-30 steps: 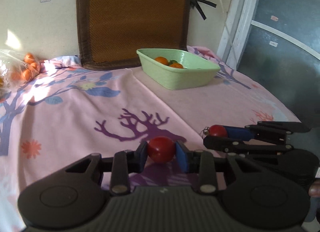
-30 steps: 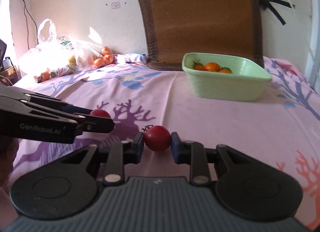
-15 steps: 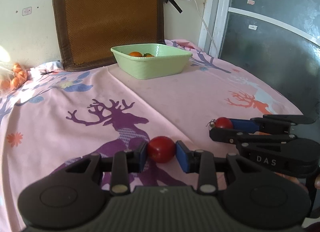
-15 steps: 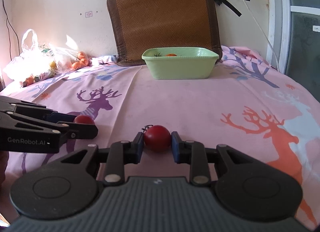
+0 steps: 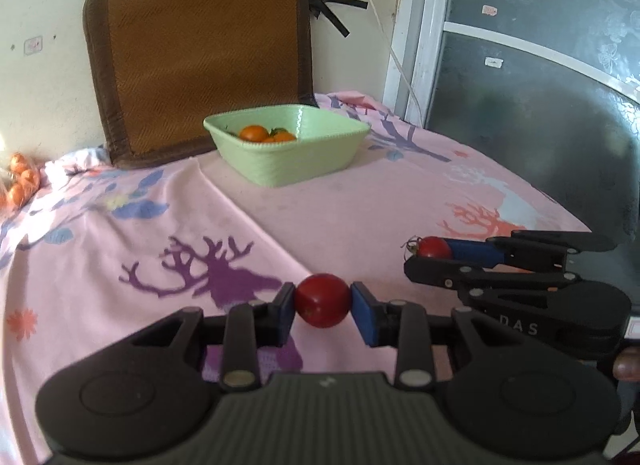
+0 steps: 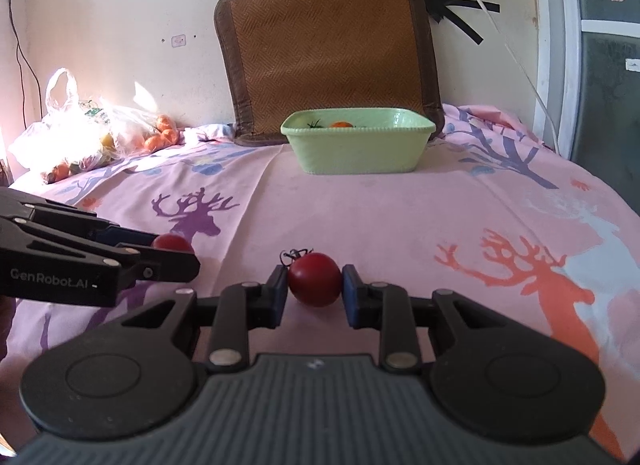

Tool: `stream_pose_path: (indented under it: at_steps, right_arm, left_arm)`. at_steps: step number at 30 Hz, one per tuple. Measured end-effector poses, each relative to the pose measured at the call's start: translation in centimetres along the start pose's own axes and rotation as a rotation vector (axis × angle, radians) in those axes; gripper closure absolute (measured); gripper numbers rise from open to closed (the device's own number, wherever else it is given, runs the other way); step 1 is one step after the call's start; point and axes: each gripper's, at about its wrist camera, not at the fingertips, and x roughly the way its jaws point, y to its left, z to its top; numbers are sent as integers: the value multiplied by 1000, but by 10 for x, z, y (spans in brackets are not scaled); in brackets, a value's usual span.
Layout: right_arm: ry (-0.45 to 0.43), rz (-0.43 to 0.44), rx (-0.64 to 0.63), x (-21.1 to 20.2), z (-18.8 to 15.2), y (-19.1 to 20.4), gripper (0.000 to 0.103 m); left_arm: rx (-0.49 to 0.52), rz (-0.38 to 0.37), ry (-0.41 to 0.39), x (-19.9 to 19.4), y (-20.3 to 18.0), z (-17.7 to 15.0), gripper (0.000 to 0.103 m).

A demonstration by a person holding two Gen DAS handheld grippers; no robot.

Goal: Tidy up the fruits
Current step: 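Carry both red tomatoes over the green bowl and open both tools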

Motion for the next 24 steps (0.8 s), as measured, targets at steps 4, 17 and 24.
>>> stream_pose_path:
  at_steps: [4,17,24]
  right_arm:
    - [-70,4,26,15,35,-17,72]
    - [-51,-24,120,139,108,-72,71]
    - [-75,3,120,142,104,-71,68]
  left_arm:
    - [7,-10,-52,19,8,52,73]
    - [-186,11,18,155,82,139,72]
    - [-212,27,7,157,88,139,62]
